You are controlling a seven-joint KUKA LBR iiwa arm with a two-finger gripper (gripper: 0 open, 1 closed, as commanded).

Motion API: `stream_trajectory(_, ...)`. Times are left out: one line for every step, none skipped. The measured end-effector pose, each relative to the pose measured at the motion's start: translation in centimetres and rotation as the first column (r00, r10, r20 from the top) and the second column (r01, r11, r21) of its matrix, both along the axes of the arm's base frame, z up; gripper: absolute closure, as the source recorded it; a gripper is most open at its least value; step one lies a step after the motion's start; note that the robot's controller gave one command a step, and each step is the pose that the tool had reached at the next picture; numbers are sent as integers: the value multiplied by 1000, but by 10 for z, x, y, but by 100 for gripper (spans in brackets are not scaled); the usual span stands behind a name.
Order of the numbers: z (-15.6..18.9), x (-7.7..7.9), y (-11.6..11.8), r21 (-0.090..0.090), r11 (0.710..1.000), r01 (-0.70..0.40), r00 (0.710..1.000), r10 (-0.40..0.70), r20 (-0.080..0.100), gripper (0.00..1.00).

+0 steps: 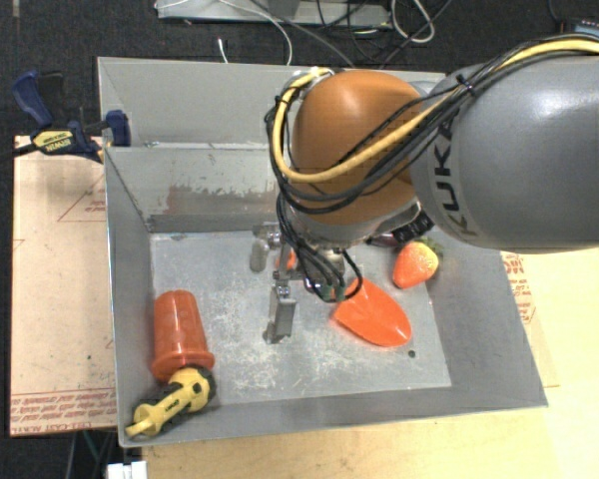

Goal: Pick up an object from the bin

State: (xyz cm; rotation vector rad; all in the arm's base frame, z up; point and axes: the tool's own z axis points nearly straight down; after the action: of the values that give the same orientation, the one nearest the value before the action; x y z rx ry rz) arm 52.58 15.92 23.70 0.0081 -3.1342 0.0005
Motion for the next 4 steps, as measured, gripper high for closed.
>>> stream_trajectory(5,2,-1,2,1000,6,1000,-6,8,0)
stream_trajectory(-85,9,41,2,979,-203,979,203,9,0)
stream_trajectory(-77,-18,80,3,958,-287,958,287,15,0)
stream_trajectory(-98,-27,77,1,767,-641,767,641,12,0)
